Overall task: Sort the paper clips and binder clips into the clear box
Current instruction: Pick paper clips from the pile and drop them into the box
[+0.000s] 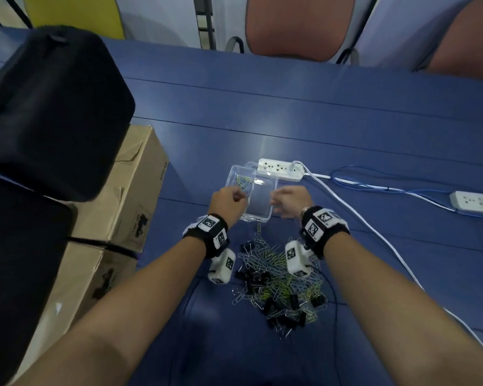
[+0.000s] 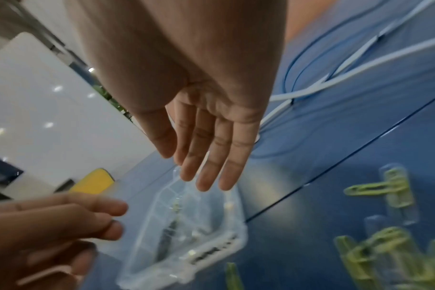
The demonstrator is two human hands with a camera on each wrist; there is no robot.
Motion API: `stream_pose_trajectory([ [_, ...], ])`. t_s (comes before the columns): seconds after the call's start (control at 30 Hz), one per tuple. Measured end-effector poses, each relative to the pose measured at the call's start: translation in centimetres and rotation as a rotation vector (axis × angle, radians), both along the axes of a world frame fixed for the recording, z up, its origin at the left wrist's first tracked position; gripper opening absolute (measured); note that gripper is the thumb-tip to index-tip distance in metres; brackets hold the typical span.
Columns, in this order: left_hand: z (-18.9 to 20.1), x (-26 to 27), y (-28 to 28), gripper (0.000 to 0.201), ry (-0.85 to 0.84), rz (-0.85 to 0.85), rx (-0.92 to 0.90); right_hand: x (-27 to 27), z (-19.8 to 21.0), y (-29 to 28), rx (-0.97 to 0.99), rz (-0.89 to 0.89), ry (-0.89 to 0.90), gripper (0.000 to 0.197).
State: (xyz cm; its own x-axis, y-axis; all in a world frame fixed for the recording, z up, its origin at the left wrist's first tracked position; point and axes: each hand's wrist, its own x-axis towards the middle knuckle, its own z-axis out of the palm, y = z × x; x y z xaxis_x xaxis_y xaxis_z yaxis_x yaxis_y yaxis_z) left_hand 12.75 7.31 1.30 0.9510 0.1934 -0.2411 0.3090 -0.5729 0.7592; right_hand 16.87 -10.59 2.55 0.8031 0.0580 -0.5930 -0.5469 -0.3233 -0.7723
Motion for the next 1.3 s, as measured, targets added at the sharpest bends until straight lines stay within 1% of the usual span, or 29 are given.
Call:
stream_pose_trajectory([
  [0.07, -0.3, -1.6, -1.6, 0.011, 0.027, -0.117, 0.045, -2.3, -0.8, -3.0, -0.201, 0.100, -0.097, 0.013],
  [0.13, -0.9, -3.0, -3.0, 0.012, 0.074, -0.256, 0.105, -4.3, -1.7, -5.6, -0.361, 0.212, -0.144, 0.013],
  [0.2, -1.3, -4.3, -4.4, 0.015, 0.101, -0.376, 0.137, -6.4, -2.8, -7.8, -0.528, 0.300, -0.122, 0.019],
  [0.27, -1.8, -5.4, -5.9, 0.018, 0.090, -0.511, 0.170, -8.7, -4.0, -9.6, -0.608, 0.315, -0.065, 0.024],
  [0.3, -2.0, -5.8, -6.6, 0.020, 0.092, -0.578, 0.198, -9.7, -4.4, -10.2, -0.625, 0.315, -0.036, 0.032],
  [0.37, -2.4, -6.6, -7.8, 0.030, 0.120, -0.681, 0.275, -11.8, -5.1, -11.1, -0.655, 0.333, 0.019, 0.062],
  [0.43, -3.1, -7.3, -8.6, 0.057, 0.196, -0.729, 0.364, -13.6, -5.7, -11.3, -0.694, 0.351, 0.061, 0.089],
  [0.47, -3.3, -7.6, -8.8, 0.070, 0.251, -0.750, 0.424, -14.2, -6.0, -11.2, -0.700, 0.352, 0.067, 0.099],
  [0.5, -3.6, -7.9, -9.0, 0.078, 0.304, -0.770, 0.480, -14.8, -6.2, -11.0, -0.695, 0.352, 0.073, 0.106],
  [0.53, -3.9, -8.0, -9.1, 0.081, 0.340, -0.789, 0.516, -15.1, -6.3, -10.8, -0.684, 0.354, 0.071, 0.108],
  [0.57, -4.1, -8.2, -9.2, 0.080, 0.363, -0.799, 0.530, -15.3, -6.5, -10.6, -0.681, 0.360, 0.065, 0.107],
  [0.63, -4.2, -8.3, -9.4, 0.072, 0.353, -0.785, 0.528, -15.4, -6.7, -10.0, -0.707, 0.377, 0.037, 0.098],
  [0.77, -4.2, -8.2, -9.5, 0.044, 0.295, -0.747, 0.505, -15.0, -7.2, -8.8, -0.735, 0.389, -0.069, 0.064],
  [0.87, -4.0, -7.9, -9.6, 0.036, 0.273, -0.742, 0.501, -14.8, -7.1, -8.5, -0.719, 0.382, -0.105, 0.042],
  [0.93, -3.8, -7.7, -9.7, 0.032, 0.280, -0.738, 0.506, -14.6, -7.0, -8.7, -0.691, 0.352, -0.101, 0.026],
  [0.97, -3.8, -7.6, -9.7, 0.029, 0.282, -0.732, 0.500, -14.6, -7.0, -8.8, -0.670, 0.335, -0.094, 0.021],
  [1.1, -3.8, -7.3, -9.4, 0.021, 0.254, -0.686, 0.427, -14.3, -7.2, -9.3, -0.543, 0.227, -0.052, 0.009],
  [1.3, -3.0, -7.3, -8.7, 0.014, 0.226, -0.528, 0.263, -14.2, -6.8, -9.9, -0.458, 0.116, -0.102, 0.022],
])
